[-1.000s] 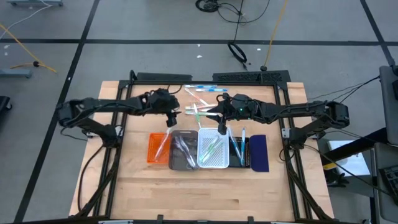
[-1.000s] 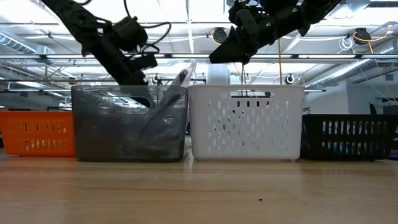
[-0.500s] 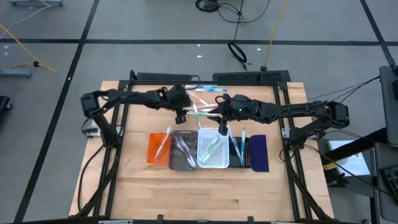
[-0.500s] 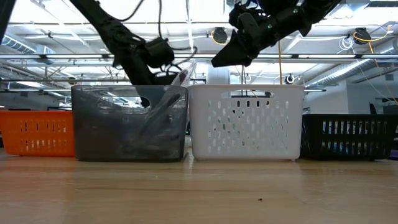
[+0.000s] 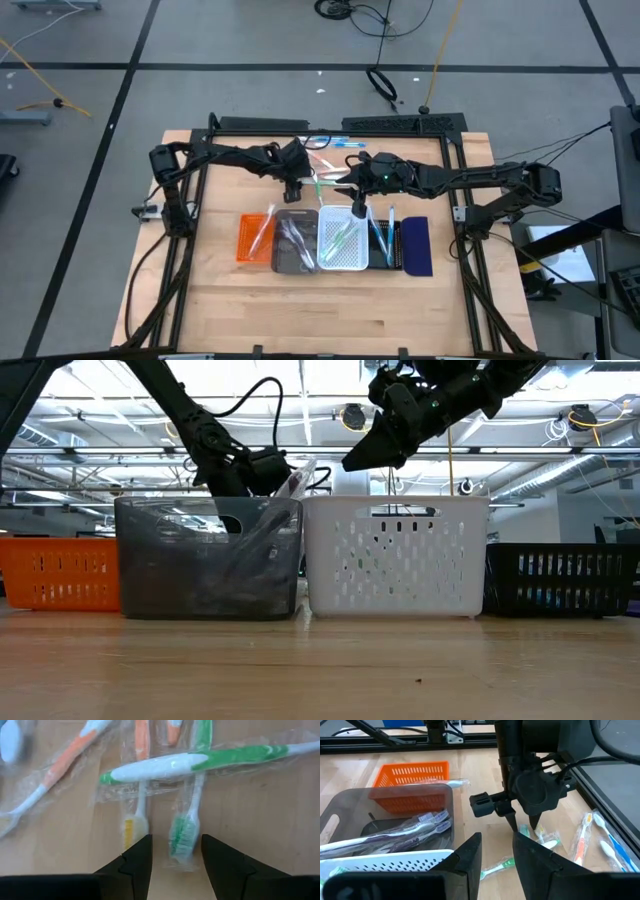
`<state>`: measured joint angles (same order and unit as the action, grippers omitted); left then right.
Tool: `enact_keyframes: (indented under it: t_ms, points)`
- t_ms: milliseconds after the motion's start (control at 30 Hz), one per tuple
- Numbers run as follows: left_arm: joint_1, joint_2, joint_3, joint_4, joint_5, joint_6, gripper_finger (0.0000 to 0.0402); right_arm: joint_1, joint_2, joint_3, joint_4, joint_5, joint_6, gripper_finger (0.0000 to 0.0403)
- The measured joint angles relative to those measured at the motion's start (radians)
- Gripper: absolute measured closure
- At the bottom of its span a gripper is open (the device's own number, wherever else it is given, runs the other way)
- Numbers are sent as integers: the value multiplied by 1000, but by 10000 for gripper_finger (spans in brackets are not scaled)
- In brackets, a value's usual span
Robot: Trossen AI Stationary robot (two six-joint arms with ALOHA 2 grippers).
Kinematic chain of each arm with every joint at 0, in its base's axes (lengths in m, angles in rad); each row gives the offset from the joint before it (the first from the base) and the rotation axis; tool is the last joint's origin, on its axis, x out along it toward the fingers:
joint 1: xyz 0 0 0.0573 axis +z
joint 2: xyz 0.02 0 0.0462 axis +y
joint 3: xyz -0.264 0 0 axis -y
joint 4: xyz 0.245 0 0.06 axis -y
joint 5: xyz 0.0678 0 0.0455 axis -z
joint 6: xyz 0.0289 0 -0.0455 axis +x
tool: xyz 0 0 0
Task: Pick & Place Toothbrushes
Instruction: Put the green toothbrush into the white bin
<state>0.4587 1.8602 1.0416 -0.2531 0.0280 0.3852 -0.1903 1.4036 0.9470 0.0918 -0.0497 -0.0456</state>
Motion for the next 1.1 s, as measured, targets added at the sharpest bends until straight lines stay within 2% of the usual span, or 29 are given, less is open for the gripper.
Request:
enact_keyframes:
  t_ms: [100, 233, 300, 633, 933, 1100]
  points:
    - [-1, 1, 0, -4, 9, 6, 262, 0, 0, 0, 0, 0, 0, 303]
    - [-4, -2, 0, -10, 21, 6, 357, 0, 0, 0, 0, 0, 0, 303]
    - [-3, -6, 0, -8, 18, -3, 387, 0, 0, 0, 0, 0, 0, 303]
    - [-17, -84, -2, -113, -7, -17, 398, 0, 0, 0, -5, 0, 0, 303]
    - [-56, -299, -2, -146, -12, -40, 400, 0, 0, 0, -7, 0, 4, 303]
    - [-67, -412, -2, -143, -73, -79, 401, 0, 0, 0, -3, 0, 9, 303]
